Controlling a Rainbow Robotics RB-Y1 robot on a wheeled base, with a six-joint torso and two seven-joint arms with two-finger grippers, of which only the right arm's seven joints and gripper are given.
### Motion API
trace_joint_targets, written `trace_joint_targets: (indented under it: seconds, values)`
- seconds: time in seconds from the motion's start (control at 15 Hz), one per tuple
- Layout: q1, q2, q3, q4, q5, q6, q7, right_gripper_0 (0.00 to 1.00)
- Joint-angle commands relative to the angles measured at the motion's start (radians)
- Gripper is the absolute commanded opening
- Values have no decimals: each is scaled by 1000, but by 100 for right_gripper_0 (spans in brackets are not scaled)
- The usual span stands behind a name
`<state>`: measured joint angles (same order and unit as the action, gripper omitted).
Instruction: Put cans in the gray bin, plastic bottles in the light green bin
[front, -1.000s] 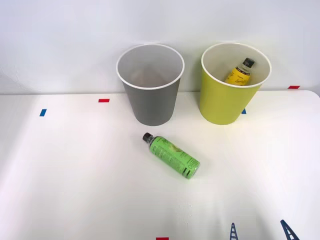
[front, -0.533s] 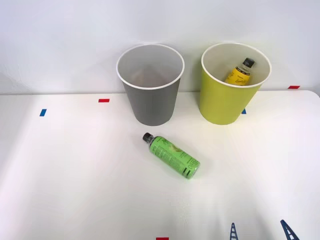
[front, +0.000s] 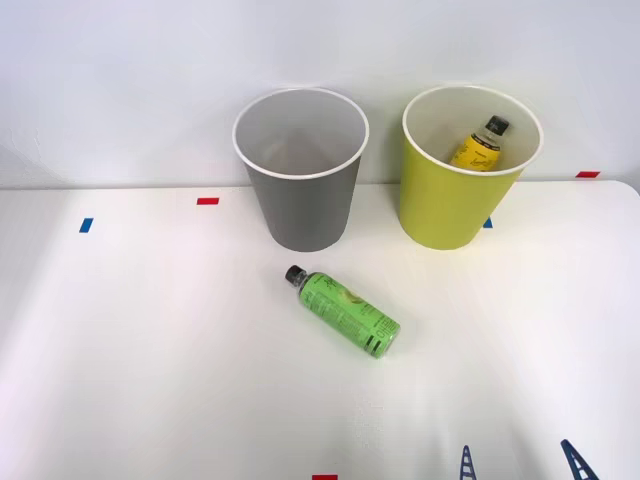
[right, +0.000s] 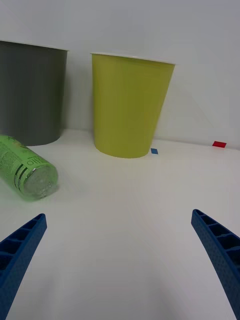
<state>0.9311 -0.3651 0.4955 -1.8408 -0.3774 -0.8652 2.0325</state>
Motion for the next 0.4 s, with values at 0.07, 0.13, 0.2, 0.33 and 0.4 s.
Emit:
trace_joint_targets:
  seconds: [0.07, 0.13, 0.2, 0.33, 0.4]
  values:
    - [0, 0, 0, 0, 0, 0, 0, 100]
    - [0, 0, 0, 0, 0, 0, 0, 100]
    - [0, 0, 0, 0, 0, 0, 0, 100]
    - [0, 0, 0, 0, 0, 0, 0, 100]
    - [0, 0, 0, 0, 0, 0, 0, 100]
